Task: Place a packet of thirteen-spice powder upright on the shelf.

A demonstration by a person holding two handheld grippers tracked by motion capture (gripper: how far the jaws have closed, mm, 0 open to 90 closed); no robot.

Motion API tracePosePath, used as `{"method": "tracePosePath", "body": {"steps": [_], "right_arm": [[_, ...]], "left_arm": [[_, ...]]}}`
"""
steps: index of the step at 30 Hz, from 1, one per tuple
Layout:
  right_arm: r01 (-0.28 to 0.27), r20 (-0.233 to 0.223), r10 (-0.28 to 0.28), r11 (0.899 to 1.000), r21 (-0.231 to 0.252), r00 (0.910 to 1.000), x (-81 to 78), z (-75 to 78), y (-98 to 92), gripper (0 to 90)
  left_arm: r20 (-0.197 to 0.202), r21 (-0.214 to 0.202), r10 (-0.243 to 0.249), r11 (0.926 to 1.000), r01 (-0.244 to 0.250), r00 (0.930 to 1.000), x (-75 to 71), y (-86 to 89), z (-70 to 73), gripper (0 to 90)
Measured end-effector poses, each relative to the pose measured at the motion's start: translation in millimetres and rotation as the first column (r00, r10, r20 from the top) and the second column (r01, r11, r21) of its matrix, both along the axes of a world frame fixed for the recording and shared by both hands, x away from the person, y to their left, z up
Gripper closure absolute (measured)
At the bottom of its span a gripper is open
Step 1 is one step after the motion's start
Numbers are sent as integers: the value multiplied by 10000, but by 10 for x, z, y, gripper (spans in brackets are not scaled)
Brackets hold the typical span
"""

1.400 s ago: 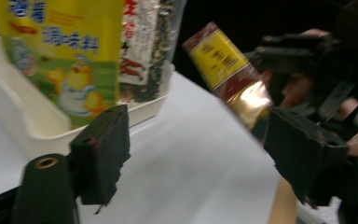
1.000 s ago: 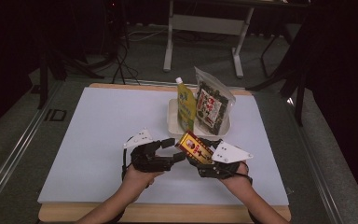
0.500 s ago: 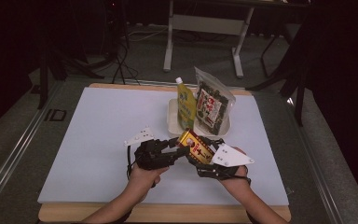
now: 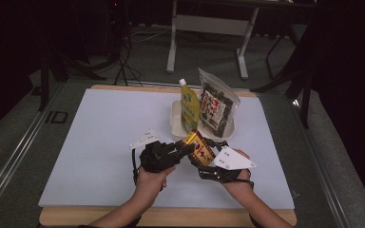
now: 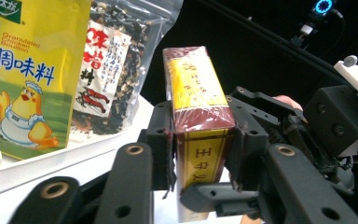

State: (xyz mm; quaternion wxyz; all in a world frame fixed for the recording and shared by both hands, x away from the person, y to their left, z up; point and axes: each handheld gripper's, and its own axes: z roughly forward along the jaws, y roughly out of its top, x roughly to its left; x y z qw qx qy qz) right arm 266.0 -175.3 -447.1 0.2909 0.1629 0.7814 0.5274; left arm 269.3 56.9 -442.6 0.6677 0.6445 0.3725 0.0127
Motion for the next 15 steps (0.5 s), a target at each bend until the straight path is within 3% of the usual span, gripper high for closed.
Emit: {"method": "tracePosePath", "body": {"steps": [3, 5, 11, 15], "right_arm": [[42, -139, -41, 10000, 45, 9999, 1, 16, 16, 285], [-14, -356, 15, 10000, 27, 9994, 10, 23, 24, 280], [-106, -754, 100, 9999, -81, 9971, 39, 34, 24, 265], [219, -932, -224, 9997, -66, 9954, 48, 17, 17, 239]], "left_arm": [[50, -13, -52, 10000, 52, 10000, -2, 7, 7, 675], [130, 238, 24, 9997, -27, 9999, -12, -1, 17, 675], [221, 442, -16, 9990, 6, 9998, -14, -13, 40, 676], [330, 511, 69, 9987, -86, 9994, -20, -40, 67, 676]]}}
